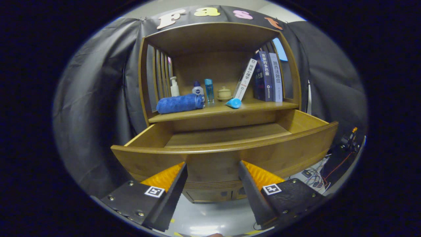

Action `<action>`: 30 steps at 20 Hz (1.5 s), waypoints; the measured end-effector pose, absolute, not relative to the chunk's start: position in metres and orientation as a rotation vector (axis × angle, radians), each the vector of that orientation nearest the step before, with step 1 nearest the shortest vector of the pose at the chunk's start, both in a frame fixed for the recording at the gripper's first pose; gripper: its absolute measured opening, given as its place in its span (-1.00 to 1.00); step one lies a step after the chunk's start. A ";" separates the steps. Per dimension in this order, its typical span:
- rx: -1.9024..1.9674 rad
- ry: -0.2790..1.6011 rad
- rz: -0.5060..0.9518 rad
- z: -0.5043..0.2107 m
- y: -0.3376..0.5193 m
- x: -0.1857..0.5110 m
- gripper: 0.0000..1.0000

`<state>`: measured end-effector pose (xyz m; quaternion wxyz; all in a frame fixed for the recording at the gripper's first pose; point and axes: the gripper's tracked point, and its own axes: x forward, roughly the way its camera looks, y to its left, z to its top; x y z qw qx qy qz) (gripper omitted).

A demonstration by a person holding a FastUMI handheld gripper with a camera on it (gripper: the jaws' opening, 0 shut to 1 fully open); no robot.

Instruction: Pull open the drawer, take out the items inside it, and place them on the countertop above the cabinet.

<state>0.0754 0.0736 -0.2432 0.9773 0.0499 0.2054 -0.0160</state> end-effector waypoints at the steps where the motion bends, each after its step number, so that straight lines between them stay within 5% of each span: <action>1: 0.103 0.412 -0.036 -0.243 0.073 0.076 0.86; 30: 0.143 0.418 -0.037 -0.255 0.065 0.176 0.85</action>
